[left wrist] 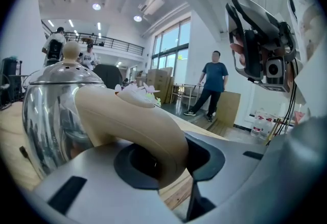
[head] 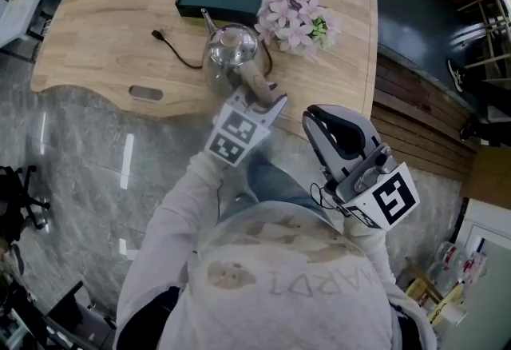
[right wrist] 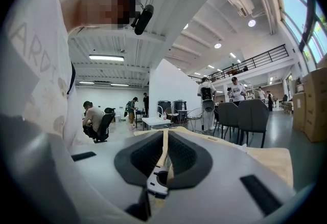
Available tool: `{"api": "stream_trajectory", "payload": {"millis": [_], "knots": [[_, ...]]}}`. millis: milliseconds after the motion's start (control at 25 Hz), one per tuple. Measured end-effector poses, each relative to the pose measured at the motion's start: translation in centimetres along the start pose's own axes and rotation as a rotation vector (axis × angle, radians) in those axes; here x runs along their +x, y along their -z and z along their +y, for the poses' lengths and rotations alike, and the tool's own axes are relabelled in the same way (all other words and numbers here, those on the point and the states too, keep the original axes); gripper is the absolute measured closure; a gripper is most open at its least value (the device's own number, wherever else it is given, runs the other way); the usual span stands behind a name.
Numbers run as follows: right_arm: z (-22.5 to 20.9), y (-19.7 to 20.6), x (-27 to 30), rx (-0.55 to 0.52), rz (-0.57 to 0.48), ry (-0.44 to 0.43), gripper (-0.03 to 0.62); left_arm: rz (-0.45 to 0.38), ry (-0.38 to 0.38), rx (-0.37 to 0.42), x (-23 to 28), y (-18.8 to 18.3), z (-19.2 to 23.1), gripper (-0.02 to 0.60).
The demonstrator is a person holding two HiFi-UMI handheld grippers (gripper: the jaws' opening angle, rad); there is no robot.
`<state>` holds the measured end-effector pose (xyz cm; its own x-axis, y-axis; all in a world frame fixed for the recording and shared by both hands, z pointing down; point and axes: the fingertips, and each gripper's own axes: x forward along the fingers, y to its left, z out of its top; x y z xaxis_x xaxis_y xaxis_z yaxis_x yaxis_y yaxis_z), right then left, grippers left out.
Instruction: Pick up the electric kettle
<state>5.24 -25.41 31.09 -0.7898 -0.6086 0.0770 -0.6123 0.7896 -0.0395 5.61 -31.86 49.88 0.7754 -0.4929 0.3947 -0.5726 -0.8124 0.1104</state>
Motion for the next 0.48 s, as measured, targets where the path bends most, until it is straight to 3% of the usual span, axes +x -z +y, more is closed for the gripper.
{"api": "stream_trajectory", "payload": {"millis": [480], "knots": [[2.6, -1.2, -1.0, -0.028, -0.039, -0.025, 0.560, -0.041, 0.013, 0.101, -4.0, -4.0, -2.7, 0.460]]}}
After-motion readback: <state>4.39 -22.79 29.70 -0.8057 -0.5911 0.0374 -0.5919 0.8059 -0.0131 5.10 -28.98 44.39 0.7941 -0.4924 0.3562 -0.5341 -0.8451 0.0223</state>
